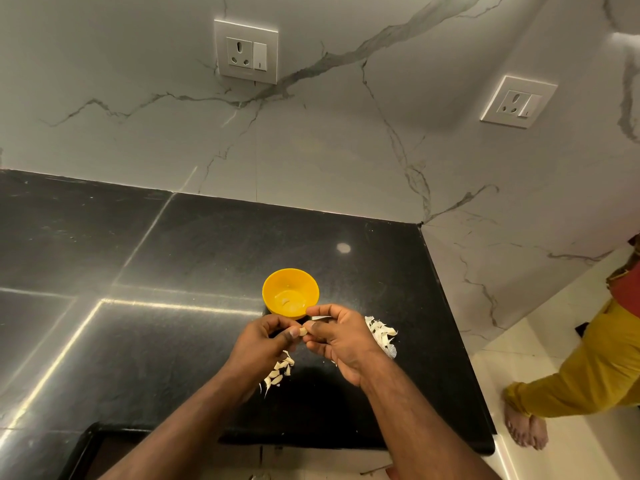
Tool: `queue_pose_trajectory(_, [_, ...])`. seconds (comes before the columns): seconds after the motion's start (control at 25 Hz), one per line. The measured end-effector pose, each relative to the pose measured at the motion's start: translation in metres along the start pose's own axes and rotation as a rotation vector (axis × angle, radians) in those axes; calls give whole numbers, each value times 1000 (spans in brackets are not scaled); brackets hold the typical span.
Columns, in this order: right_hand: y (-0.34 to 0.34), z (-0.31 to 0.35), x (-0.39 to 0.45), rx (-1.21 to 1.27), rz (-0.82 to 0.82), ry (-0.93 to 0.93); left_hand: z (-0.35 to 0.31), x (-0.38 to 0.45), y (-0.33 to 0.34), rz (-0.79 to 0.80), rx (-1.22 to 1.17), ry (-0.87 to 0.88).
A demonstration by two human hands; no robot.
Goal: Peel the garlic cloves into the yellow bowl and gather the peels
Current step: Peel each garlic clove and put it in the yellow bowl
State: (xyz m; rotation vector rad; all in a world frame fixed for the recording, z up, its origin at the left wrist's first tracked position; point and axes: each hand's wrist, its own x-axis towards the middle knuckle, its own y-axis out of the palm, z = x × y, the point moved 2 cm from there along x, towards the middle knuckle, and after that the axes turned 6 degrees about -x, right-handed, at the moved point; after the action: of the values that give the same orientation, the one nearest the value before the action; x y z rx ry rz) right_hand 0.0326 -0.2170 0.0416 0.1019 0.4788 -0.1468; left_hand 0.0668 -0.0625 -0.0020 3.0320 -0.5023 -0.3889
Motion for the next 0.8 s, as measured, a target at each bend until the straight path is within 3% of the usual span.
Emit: queue_pose_trajectory(0.8, [2, 2, -5, -32, 38, -26, 1, 1, 1, 10, -177, -77])
